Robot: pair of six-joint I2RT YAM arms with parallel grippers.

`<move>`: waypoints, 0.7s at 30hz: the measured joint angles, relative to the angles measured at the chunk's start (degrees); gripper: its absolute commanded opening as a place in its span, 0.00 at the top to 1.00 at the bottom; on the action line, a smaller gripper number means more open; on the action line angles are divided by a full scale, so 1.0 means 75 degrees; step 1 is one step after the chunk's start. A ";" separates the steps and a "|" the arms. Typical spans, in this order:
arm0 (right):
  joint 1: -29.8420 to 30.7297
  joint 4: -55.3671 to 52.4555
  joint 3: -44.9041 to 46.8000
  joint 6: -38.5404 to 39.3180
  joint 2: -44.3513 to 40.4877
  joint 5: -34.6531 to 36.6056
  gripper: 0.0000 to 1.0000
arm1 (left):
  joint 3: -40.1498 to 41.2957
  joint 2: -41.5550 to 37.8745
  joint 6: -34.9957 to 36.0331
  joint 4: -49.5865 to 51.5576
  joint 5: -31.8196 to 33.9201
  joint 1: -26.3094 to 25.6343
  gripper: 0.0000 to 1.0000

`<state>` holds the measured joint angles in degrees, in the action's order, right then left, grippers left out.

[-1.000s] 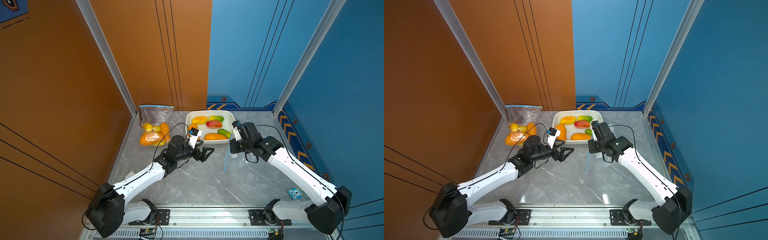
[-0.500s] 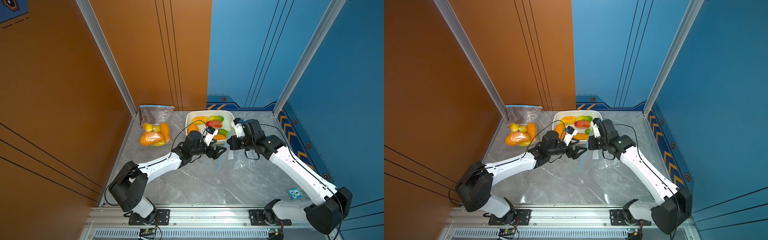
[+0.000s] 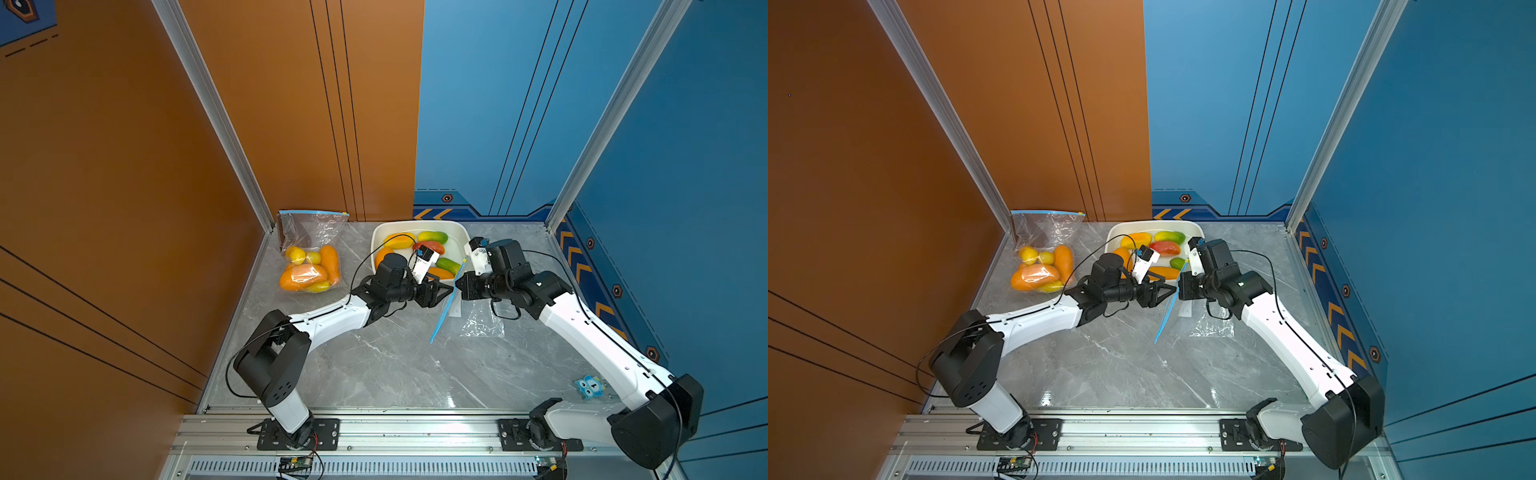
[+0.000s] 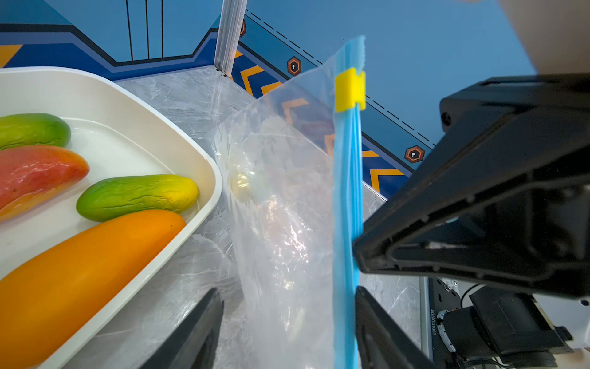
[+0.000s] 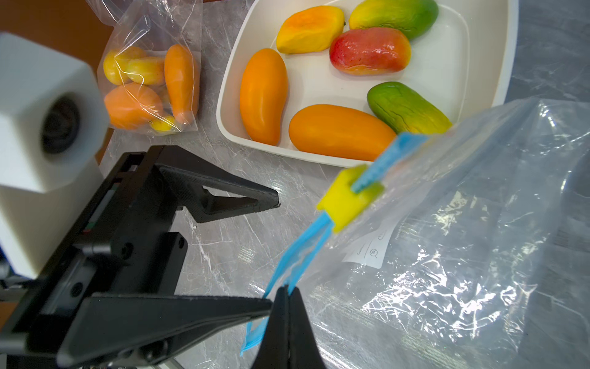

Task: Place the mango in a zip-top bag and seal the zipper
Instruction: Open the zipper of the food storage bag.

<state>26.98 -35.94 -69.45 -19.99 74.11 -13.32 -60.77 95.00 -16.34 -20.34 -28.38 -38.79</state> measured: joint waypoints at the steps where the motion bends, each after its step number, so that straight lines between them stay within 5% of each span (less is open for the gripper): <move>1: -0.0015 -0.0003 0.0003 0.0000 0.0000 0.0000 1.00 | 0.0000 -0.0003 -0.0012 -0.0006 -0.0032 0.0032 0.40; 7: -0.0044 0.0000 0.0006 0.0000 -0.0087 -0.0076 1.00 | 0.0000 -0.0006 -0.0020 -0.0038 -0.0090 0.0079 0.42; 10: -0.0044 0.0003 0.0006 0.0000 -0.0122 -0.0184 1.00 | 0.0000 0.0032 0.0029 -0.0082 -0.0082 0.0038 0.34; 14: -0.0044 0.0003 0.0006 0.0000 -0.0122 -0.0283 1.00 | 0.0000 0.0143 0.0061 -0.0119 -0.0006 -0.0047 0.53; 19: -0.0032 0.0003 0.0000 -0.0003 -0.0122 -0.0466 1.00 | 0.0009 0.0134 0.0169 -0.0128 0.0076 -0.0067 1.00; 21: 0.0003 0.0000 -0.0026 -0.0006 -0.0117 -0.0527 1.00 | 0.0192 -0.0035 0.0175 -0.0181 0.0102 0.0047 1.00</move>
<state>27.00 -35.94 -69.65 -20.03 73.23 -17.28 -59.33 94.74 -15.03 -21.69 -27.62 -38.44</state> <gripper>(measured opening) 0.042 0.046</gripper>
